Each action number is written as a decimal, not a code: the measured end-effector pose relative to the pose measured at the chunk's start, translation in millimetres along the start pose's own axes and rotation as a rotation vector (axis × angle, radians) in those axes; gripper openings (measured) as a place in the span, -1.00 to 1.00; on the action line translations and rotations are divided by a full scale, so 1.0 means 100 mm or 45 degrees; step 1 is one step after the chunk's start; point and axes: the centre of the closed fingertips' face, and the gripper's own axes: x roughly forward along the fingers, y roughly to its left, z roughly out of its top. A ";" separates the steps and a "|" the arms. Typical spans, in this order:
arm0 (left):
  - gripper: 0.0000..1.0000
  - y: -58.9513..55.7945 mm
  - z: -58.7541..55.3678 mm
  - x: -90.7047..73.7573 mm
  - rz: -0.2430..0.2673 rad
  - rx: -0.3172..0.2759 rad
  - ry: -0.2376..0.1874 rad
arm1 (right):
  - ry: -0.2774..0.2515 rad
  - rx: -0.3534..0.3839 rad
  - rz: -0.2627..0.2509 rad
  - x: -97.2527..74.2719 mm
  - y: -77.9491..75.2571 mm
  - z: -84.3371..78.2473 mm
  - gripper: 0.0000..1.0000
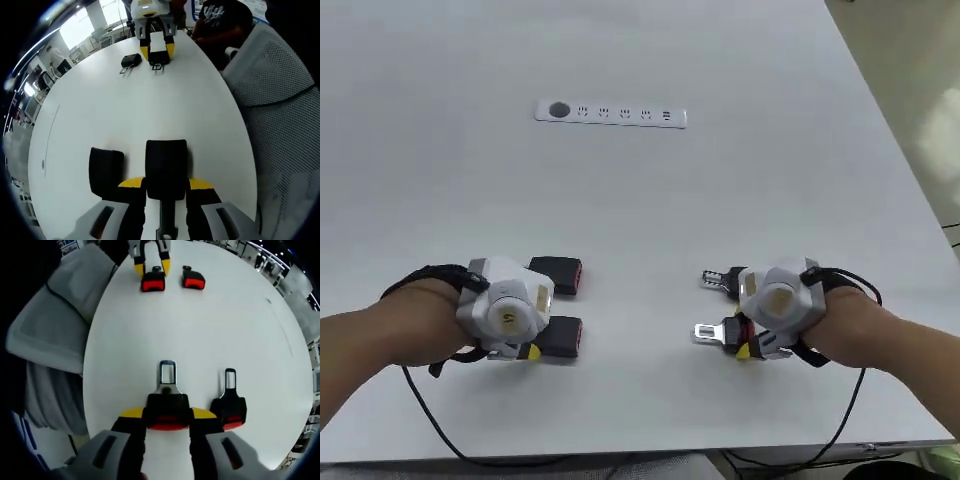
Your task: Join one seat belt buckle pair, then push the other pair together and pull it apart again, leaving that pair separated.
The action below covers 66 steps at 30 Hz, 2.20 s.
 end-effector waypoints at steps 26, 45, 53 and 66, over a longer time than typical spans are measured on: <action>-0.37 -0.01 -0.03 0.09 -0.074 -0.064 0.051 | 0.040 -0.002 -0.010 0.03 0.01 -0.01 -0.32; -0.36 -0.01 -0.04 0.10 -0.095 -0.071 0.048 | -0.049 -0.022 -0.004 0.19 0.18 0.56 -0.31; -0.36 -0.01 -0.05 0.10 -0.090 -0.074 0.058 | -0.107 -0.028 0.006 0.29 0.20 0.94 -0.31; -0.36 -0.02 -0.03 0.12 -0.113 -0.053 0.086 | -0.170 -0.033 0.015 0.40 0.20 1.36 -0.31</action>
